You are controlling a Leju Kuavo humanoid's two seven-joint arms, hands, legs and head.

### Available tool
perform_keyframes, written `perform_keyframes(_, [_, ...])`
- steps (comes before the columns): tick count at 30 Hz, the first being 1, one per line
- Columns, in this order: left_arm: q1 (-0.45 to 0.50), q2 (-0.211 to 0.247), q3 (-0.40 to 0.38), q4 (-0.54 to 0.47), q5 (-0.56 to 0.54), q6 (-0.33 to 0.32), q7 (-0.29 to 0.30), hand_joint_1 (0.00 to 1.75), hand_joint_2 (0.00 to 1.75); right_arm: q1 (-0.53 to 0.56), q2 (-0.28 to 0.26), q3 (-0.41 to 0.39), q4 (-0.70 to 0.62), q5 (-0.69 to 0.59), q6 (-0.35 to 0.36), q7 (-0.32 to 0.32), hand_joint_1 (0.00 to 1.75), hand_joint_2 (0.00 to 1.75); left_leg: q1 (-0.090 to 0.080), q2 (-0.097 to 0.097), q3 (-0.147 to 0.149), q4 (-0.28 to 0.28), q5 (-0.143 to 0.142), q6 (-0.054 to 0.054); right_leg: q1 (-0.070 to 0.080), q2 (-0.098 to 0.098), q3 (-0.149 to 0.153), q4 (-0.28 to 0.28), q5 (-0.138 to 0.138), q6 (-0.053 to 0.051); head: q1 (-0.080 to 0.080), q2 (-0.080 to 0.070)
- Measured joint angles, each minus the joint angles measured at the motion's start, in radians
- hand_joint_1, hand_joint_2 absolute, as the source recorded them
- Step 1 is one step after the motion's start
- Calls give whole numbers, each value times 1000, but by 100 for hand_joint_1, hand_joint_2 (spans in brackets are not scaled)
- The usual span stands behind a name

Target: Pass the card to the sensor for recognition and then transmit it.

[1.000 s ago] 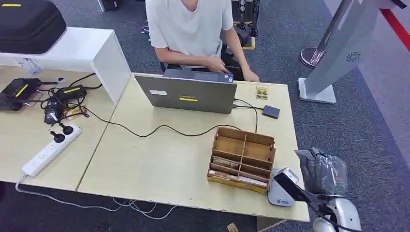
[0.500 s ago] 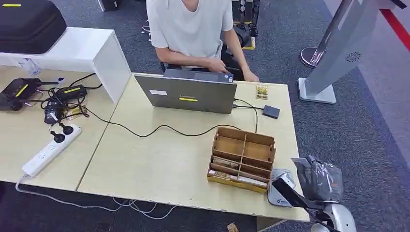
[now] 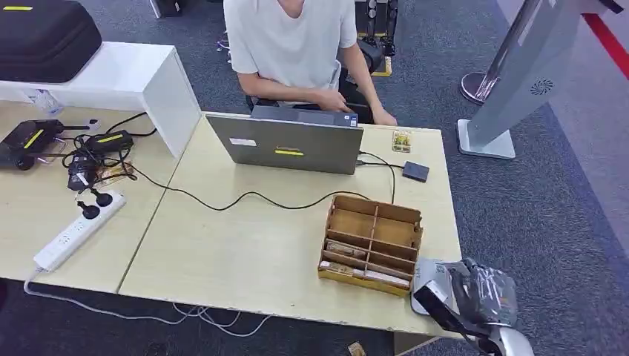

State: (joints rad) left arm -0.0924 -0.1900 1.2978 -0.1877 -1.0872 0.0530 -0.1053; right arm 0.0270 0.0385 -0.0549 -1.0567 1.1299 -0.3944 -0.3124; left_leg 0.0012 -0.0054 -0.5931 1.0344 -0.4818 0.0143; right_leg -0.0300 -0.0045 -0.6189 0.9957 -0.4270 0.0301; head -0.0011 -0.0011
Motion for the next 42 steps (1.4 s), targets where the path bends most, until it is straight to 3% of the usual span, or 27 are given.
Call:
perform_keyframes(11, [0, 0, 0, 0, -6, 0, 10, 0, 175, -2, 3, -4, 14, 3, -5, -3, 175, 175, 0, 1, 0, 0, 0, 0, 0, 0, 0, 0, 0, 0, 0, 0])
perform_keyframes(16, [0, 1, 0, 0, -39, -11, 11, 0, 175, -76, 10, 7, -33, 27, 2, -3, 175, 175, 0, 1, 0, 0, 1, -1, 0, 1, 0, 1, 1, -1, 0, 0])
perform_keyframes(23, [-3, 6, 0, 0, -77, -35, -2, 0, 175, -307, 10, 91, -145, 47, 91, 92, 175, 175, 0, 4, 2, 0, 2, -1, 0, 4, 0, 1, 3, -3, 0, 0])
perform_keyframes(28, [-1, 8, -1, 0, -90, -42, -5, 0, 175, -386, 10, 127, -154, 56, 91, 115, 175, 175, 0, 2, 0, 0, 3, -1, 0, 3, 0, 1, 4, -3, 0, 0])
perform_keyframes(31, [-3, 11, -8, 0, -114, -53, -24, 0, 175, -505, 10, 145, -106, 68, 118, 166, 175, 175, 0, 6, 0, 0, 3, -1, 0, 6, -1, 2, 5, -3, 0, 0])
perform_keyframes(36, [-4, 16, -27, 0, -133, -60, -45, 0, 175, -767, 11, 156, 91, 129, 158, 278, 175, 175, 0, 6, 1, 0, 5, -1, 0, 6, -1, 1, 7, -2, 0, 0])
perform_keyframes(37, [-4, 17, -28, 0, -135, -60, -47, 0, 175, -804, 12, 156, 130, 140, 158, 294, 0, 0, 0, 6, 0, 0, 6, -1, 0, 6, -1, 1, 8, -2, 0, 0])
perform_keyframes(42, [-2, 19, -42, 0, -148, -61, -64, 0, 175, -926, 18, 156, 273, 166, 162, 320, 0, 0, 0, 2, -1, 0, 7, -1, 0, 3, -1, 1, 8, -2, 0, 0])
